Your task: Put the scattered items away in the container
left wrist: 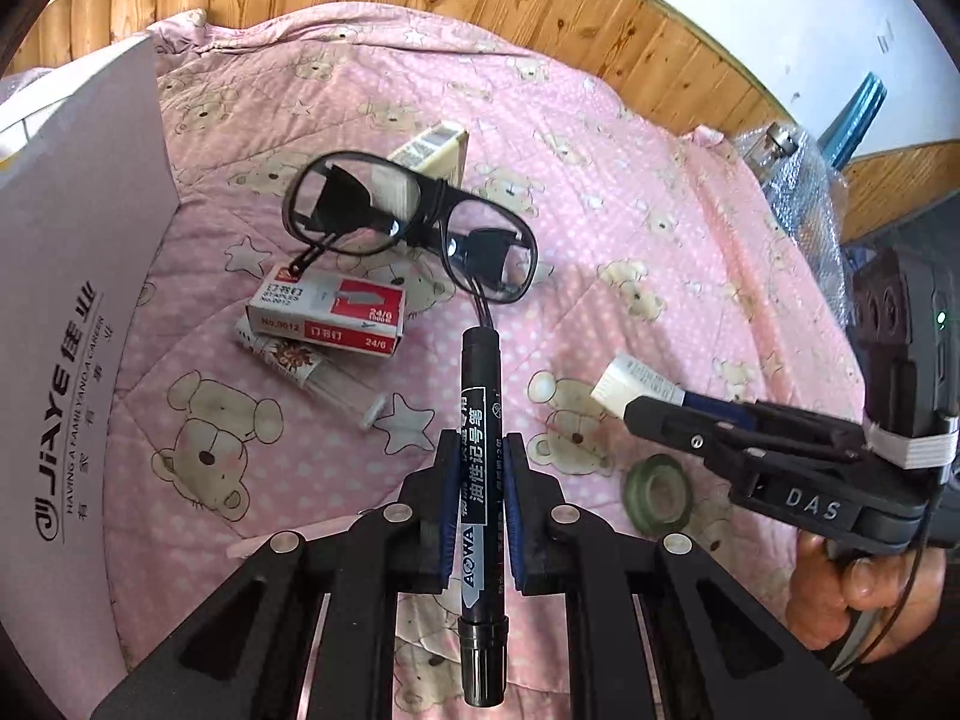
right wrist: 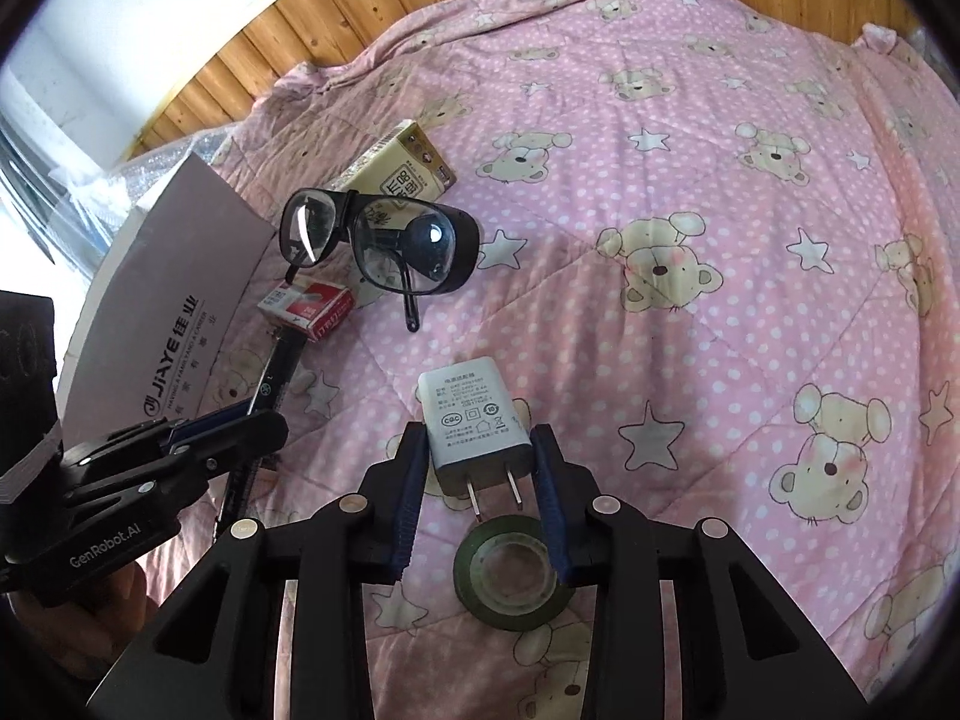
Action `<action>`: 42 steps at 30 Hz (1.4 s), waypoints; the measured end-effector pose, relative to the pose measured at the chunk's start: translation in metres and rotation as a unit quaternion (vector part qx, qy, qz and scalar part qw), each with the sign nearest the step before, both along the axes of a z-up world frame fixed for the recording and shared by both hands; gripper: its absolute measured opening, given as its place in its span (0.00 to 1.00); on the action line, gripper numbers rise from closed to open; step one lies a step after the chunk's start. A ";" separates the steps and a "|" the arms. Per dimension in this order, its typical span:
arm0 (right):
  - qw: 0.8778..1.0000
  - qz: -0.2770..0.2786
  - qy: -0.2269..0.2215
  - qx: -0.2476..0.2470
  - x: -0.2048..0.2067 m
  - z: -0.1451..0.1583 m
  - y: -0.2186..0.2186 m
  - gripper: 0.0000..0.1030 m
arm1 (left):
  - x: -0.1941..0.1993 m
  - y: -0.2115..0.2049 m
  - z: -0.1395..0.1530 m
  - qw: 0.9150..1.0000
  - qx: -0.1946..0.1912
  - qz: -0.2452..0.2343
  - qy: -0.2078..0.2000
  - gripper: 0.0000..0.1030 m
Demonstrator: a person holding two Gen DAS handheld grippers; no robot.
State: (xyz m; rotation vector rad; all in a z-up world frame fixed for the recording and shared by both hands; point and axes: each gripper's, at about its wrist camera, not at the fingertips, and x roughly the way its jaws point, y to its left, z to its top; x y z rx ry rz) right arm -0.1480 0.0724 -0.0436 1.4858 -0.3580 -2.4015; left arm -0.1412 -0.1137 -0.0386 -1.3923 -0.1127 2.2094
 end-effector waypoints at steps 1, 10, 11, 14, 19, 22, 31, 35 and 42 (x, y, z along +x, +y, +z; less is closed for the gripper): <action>1.000 0.000 0.003 -0.002 0.001 0.002 -0.001 0.35 | 0.000 0.000 0.003 1.000 0.003 0.001 0.002 0.13; 0.999 -0.005 0.008 -0.031 0.014 0.016 -0.003 0.35 | 0.009 -0.006 0.030 0.999 0.020 0.013 0.023 0.13; 1.000 -0.004 0.010 -0.029 0.015 0.018 -0.005 0.35 | 0.011 -0.007 0.032 0.999 0.019 0.015 0.024 0.13; 0.999 -0.001 0.012 -0.030 0.019 0.022 -0.009 0.35 | 0.013 -0.009 0.036 0.999 0.015 0.019 0.026 0.13; 0.999 0.006 0.015 -0.033 0.025 0.027 -0.018 0.35 | 0.017 -0.019 0.042 0.999 0.011 0.028 0.027 0.13; 0.999 0.009 0.019 -0.032 0.029 0.032 -0.023 0.35 | 0.020 -0.023 0.044 0.999 0.011 0.034 0.029 0.13; 0.999 0.019 0.031 -0.032 0.042 0.048 -0.035 0.35 | 0.032 -0.036 0.059 0.998 0.022 0.044 0.044 0.14; 0.999 0.025 0.035 -0.032 0.046 0.054 -0.044 0.35 | 0.037 -0.044 0.065 0.997 0.031 0.050 0.049 0.14; 0.998 0.035 0.047 -0.028 0.053 0.070 -0.057 0.35 | 0.045 -0.060 0.077 0.995 0.050 0.060 0.058 0.14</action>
